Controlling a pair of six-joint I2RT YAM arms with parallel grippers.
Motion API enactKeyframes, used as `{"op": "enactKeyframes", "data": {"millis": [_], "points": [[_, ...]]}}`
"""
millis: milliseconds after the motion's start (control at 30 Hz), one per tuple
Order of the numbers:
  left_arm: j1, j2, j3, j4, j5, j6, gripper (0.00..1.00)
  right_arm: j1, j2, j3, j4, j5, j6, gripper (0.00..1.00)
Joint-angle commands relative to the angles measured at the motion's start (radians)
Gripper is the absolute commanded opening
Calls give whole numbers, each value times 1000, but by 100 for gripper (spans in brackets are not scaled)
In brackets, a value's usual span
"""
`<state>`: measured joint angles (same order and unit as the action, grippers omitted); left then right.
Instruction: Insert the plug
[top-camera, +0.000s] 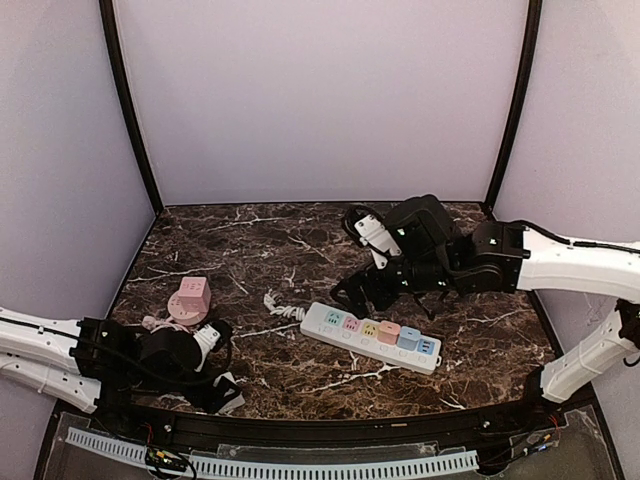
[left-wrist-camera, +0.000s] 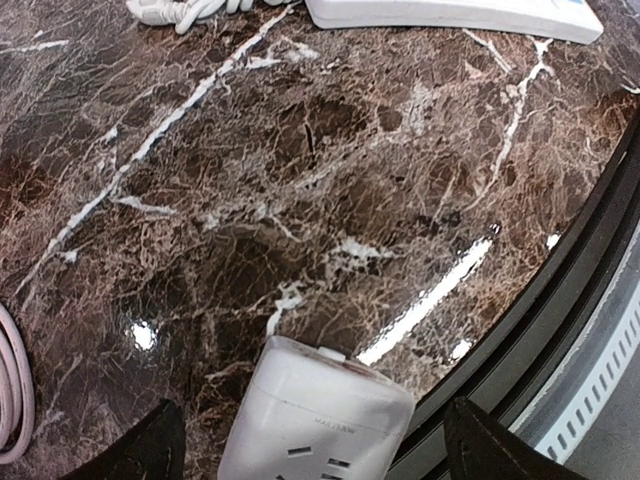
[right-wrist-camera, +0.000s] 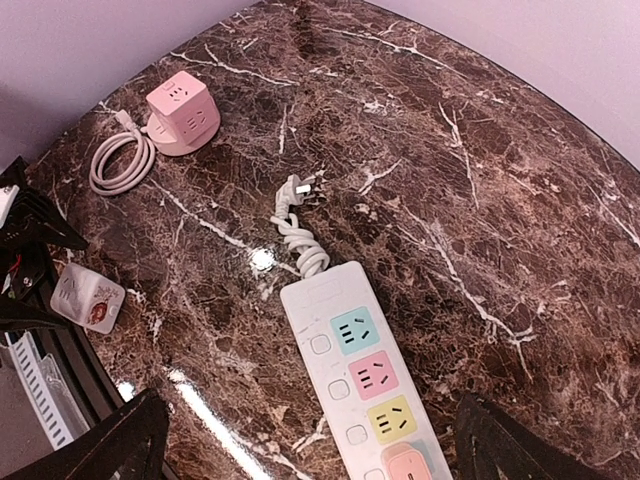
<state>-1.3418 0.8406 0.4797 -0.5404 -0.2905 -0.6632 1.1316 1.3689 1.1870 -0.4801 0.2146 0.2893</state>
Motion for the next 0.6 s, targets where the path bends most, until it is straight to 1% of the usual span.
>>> {"op": "enactKeyframes", "data": {"millis": [0,333,567], "points": [[-19,39,-17,-63,-19,-52,89,17,-20,-22,-4,10,8,99],[-20,94,-19,-36,29,-44,90,20,-46,-53,17,-9,-10,99],[-27,127,-13,1,71,-48,85,20,-47,-63,27,-10,-18,99]]}}
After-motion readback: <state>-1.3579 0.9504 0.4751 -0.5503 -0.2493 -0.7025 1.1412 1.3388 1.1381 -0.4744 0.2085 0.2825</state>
